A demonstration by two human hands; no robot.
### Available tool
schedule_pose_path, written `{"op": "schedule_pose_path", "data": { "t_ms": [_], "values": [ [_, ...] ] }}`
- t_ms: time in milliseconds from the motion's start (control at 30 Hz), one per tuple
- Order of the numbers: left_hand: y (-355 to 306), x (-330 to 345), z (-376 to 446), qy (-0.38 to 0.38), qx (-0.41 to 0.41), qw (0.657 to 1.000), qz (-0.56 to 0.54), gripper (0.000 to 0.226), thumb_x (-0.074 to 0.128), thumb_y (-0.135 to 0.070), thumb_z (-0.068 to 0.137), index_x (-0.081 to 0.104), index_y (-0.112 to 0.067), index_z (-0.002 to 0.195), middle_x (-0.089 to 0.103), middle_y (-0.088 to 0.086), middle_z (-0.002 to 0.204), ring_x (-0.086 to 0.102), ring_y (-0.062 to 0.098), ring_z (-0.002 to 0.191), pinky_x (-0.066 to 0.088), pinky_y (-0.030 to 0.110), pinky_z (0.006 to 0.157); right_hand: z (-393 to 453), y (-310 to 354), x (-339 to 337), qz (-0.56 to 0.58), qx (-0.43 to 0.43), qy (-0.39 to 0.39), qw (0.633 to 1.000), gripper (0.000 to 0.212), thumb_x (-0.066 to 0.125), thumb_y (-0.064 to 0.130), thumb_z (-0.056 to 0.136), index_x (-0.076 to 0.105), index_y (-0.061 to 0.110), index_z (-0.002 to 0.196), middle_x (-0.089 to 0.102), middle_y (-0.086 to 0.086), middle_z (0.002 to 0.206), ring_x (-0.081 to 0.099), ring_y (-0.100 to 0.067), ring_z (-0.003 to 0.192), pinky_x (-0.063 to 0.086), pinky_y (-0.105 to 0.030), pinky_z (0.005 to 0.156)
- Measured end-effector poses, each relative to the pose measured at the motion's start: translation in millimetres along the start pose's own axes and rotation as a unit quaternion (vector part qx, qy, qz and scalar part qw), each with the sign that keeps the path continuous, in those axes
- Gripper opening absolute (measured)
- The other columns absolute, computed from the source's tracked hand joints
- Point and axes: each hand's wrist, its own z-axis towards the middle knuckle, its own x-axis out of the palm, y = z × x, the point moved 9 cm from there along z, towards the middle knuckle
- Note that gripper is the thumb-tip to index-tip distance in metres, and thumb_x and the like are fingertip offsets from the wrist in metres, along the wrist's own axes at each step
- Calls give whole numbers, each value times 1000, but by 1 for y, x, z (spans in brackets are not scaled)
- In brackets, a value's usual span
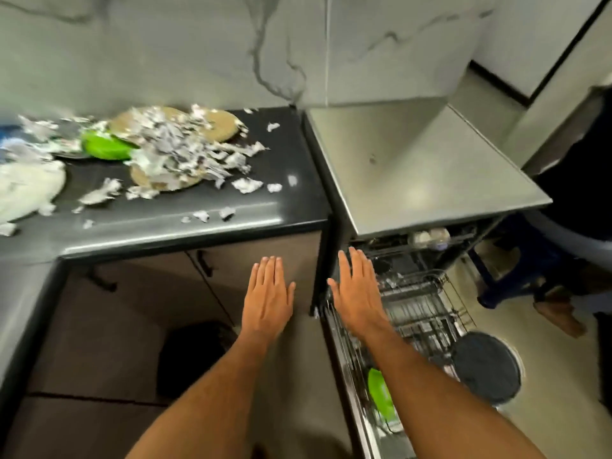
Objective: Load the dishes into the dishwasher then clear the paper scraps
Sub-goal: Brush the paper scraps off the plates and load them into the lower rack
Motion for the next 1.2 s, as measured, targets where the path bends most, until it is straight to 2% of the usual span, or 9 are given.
{"op": "schedule_pose_path", "data": {
  "t_ms": [100, 300, 433, 633, 767, 900, 1067, 1200],
  "values": [
    [57, -47, 13, -22, -25, 999, 11, 64, 34, -39, 101, 40, 3, 148, 46, 21, 149, 36, 33, 144, 23, 47, 123, 33, 59, -26, -3, -24, -7, 1000, 66, 59, 35, 98, 39, 2, 152, 38, -25, 154, 35, -41, 145, 32, -55, 118],
    [147, -128, 37, -85, -92, 992, 4, 61, 53, -35, 99, 42, 3, 145, 47, 21, 146, 40, 33, 142, 24, 47, 123, 91, 162, -60, -14, -82, -35, 996, 66, 62, 37, 98, 42, 1, 149, 41, -27, 151, 40, -42, 141, 36, -53, 117],
    [193, -154, 47, -88, -125, 988, 20, 63, 49, -38, 101, 40, 3, 147, 45, 22, 148, 39, 33, 142, 25, 47, 122, 124, 217, -79, -4, -123, -59, 991, 64, 65, 34, 96, 44, 0, 147, 42, -26, 148, 41, -41, 139, 36, -52, 117],
    [245, -179, 73, -109, -154, 982, 17, 64, 48, -39, 100, 36, 1, 149, 42, 21, 151, 36, 32, 144, 22, 45, 124, 177, 277, -83, 4, -161, -56, 985, 64, 56, 38, 101, 38, 3, 151, 37, -26, 152, 34, -40, 144, 33, -50, 120],
    [268, -181, 105, -115, -155, 981, 19, 64, 41, -40, 103, 30, 0, 152, 37, 20, 155, 32, 31, 146, 19, 45, 125, 220, 305, -76, 14, -178, -56, 982, 62, 55, 36, 101, 37, 3, 150, 37, -26, 150, 36, -41, 142, 32, -51, 119],
    [283, -177, 152, -121, -155, 980, 21, 63, 43, -39, 103, 34, 1, 151, 40, 21, 153, 32, 32, 146, 18, 44, 125, 269, 318, -69, 23, -188, -56, 980, 61, 56, 34, 99, 37, 6, 150, 39, -23, 149, 37, -39, 141, 31, -49, 120],
    [287, -160, 224, -112, -144, 983, 13, 64, 46, -41, 101, 34, -2, 150, 42, 19, 151, 34, 31, 145, 19, 43, 125, 336, 313, -56, 20, -190, -53, 980, 58, 59, 32, 100, 40, 6, 148, 40, -24, 150, 38, -38, 141, 31, -47, 120],
    [281, -142, 286, -92, -129, 987, 14, 63, 44, -40, 102, 36, 0, 150, 44, 20, 149, 37, 32, 142, 20, 44, 124, 397, 293, -41, 21, -175, -48, 983, 53, 59, 34, 98, 48, 6, 142, 48, -21, 140, 46, -36, 130, 37, -45, 115]
  ]
}}
